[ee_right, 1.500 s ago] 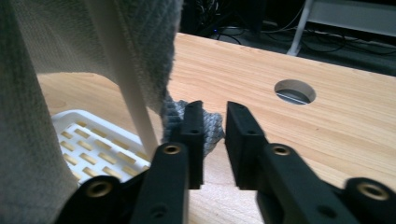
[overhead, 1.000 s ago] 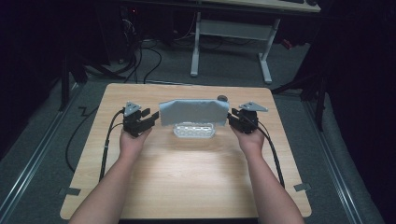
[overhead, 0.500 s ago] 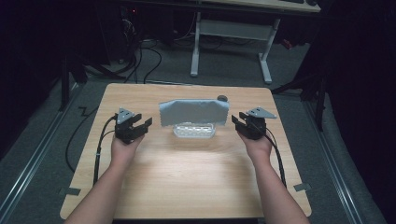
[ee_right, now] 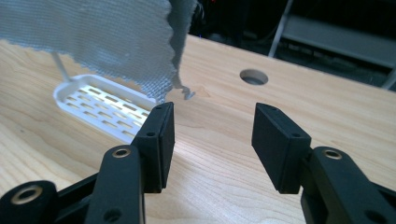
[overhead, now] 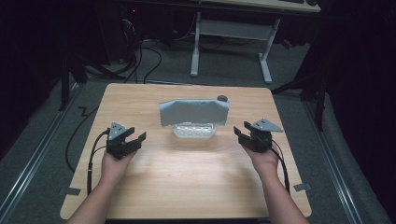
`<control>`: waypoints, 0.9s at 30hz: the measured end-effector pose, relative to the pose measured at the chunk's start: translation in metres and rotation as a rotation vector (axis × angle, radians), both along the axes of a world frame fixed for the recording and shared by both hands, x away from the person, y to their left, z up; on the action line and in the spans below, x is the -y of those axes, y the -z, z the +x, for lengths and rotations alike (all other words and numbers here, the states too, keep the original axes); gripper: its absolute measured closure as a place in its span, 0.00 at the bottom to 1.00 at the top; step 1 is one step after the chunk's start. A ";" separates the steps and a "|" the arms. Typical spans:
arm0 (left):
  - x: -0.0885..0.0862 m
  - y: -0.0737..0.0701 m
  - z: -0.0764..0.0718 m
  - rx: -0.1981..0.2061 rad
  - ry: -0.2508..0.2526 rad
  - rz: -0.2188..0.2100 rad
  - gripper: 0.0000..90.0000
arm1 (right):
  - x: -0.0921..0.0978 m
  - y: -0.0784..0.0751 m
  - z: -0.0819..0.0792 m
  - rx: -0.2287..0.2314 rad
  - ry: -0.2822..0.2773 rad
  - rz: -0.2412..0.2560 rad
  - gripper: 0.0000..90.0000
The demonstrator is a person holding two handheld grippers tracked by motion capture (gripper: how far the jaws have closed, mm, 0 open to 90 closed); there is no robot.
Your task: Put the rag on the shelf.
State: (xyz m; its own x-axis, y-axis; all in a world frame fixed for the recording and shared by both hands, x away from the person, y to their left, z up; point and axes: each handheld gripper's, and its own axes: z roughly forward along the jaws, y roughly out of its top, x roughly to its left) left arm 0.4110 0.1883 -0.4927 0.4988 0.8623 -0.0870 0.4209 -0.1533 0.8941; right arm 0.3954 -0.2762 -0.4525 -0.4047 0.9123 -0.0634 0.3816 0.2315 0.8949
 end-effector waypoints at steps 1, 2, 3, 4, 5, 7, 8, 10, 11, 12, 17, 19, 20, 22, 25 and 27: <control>-0.001 0.000 -0.004 0.002 0.004 0.005 0.48 | 0.000 0.001 -0.004 -0.005 -0.004 -0.006 0.53; -0.001 0.001 -0.008 -0.007 0.009 0.005 0.48 | 0.000 0.001 -0.006 -0.019 -0.003 -0.019 0.51; -0.002 0.001 -0.012 -0.010 0.014 0.004 0.48 | 0.000 0.003 -0.011 -0.013 -0.008 -0.029 0.51; -0.003 0.002 -0.016 -0.016 0.018 0.001 0.48 | 0.001 0.005 -0.016 0.003 -0.010 -0.023 0.51; -0.004 0.002 -0.019 -0.020 0.023 -0.001 0.48 | 0.001 0.006 -0.020 0.003 -0.013 -0.019 0.51; -0.006 0.003 -0.027 -0.032 0.036 -0.002 0.47 | 0.003 0.010 -0.029 -0.013 -0.024 -0.016 0.50; -0.008 0.004 -0.031 -0.035 0.041 -0.005 0.47 | 0.004 0.012 -0.033 -0.018 -0.030 -0.013 0.49; -0.011 0.007 -0.039 -0.057 0.058 -0.002 0.47 | 0.005 0.016 -0.043 -0.027 -0.036 0.001 0.47; -0.011 0.007 -0.042 -0.062 0.061 -0.001 0.47 | 0.006 0.020 -0.048 -0.038 -0.037 0.007 0.47; -0.012 0.008 -0.046 -0.067 0.065 0.002 0.47 | 0.006 0.022 -0.052 -0.043 -0.041 0.003 0.47; -0.008 0.015 -0.071 -0.078 0.091 0.022 0.47 | 0.006 0.033 -0.074 -0.070 -0.056 0.025 0.45; -0.004 0.018 -0.082 -0.103 0.114 0.024 0.46 | 0.005 0.036 -0.082 -0.069 -0.064 0.021 0.44; -0.001 0.020 -0.089 -0.123 0.124 0.034 0.45 | 0.004 0.037 -0.086 -0.070 -0.066 0.020 0.44; 0.003 0.027 -0.102 -0.134 0.132 0.057 0.44 | 0.004 0.039 -0.095 -0.064 -0.054 0.008 0.41; 0.007 0.025 -0.108 -0.136 0.130 0.078 0.39 | 0.008 0.047 -0.111 -0.036 -0.028 0.016 0.36; 0.006 0.026 -0.105 -0.134 0.122 0.083 0.39 | 0.010 0.052 -0.113 -0.073 -0.028 0.020 0.36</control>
